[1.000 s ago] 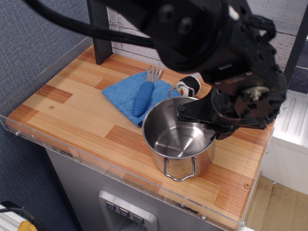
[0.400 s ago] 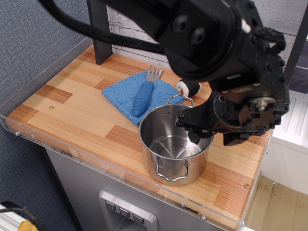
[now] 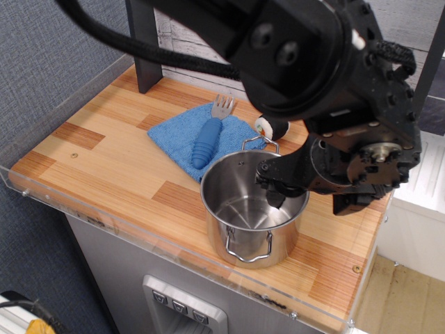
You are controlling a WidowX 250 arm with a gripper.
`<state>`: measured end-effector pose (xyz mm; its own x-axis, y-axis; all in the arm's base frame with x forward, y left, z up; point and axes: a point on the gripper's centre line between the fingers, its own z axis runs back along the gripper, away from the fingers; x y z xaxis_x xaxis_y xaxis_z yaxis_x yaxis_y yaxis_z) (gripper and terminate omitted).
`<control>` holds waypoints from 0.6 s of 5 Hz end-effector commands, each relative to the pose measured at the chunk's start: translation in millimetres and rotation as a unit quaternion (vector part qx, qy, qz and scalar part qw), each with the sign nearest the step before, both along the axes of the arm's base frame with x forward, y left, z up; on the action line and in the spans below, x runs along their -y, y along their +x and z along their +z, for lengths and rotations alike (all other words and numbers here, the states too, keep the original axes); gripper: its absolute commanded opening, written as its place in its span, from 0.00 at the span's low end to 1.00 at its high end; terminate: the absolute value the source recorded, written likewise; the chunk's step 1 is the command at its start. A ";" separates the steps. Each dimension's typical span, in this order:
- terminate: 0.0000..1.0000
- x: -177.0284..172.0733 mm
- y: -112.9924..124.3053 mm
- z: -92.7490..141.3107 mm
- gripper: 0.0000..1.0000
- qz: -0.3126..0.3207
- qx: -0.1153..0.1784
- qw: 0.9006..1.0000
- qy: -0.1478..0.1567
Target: Move pot to the right edge below blue cloth
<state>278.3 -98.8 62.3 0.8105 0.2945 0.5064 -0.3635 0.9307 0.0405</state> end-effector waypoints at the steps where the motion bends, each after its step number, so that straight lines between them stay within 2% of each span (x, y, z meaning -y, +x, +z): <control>1: 0.00 -21.0 0.7 63.3 1.00 0.001 0.072 0.996 -0.042; 3: 0.00 -41.4 -0.5 124.4 1.00 0.028 0.140 0.988 -0.061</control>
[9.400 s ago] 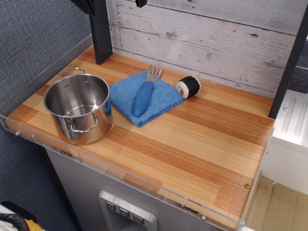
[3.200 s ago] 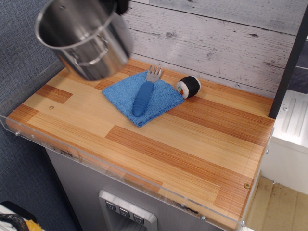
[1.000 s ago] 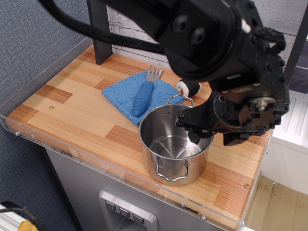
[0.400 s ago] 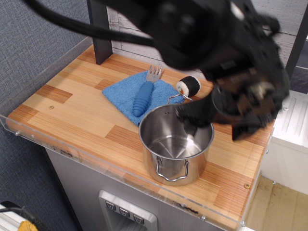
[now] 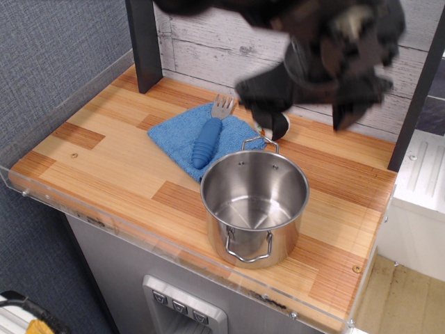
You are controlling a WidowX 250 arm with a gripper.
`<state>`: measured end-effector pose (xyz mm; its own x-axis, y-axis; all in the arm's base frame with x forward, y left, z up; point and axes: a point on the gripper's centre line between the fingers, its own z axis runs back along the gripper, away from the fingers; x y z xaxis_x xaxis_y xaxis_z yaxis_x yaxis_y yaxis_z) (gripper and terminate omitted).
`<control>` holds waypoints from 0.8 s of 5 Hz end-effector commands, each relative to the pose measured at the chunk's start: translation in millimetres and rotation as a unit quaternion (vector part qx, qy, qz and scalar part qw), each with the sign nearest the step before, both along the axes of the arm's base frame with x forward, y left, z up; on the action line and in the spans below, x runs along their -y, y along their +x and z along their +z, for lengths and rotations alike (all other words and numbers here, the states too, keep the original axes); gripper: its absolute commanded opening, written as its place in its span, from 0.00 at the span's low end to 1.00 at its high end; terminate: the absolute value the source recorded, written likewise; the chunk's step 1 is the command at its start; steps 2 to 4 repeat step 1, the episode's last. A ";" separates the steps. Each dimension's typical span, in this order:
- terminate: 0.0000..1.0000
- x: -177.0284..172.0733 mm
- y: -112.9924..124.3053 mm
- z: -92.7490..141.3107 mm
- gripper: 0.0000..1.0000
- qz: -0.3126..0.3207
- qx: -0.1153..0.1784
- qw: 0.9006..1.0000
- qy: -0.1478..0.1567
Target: Move pot to the right edge below blue cloth
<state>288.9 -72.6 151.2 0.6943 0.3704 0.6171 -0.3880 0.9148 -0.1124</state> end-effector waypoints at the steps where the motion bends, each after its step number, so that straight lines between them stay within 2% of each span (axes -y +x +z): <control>1: 1.00 -27.6 -15.3 59.3 1.00 0.024 0.084 0.996 -0.019; 4: 1.00 -27.6 -15.3 59.3 1.00 0.024 0.084 0.996 -0.019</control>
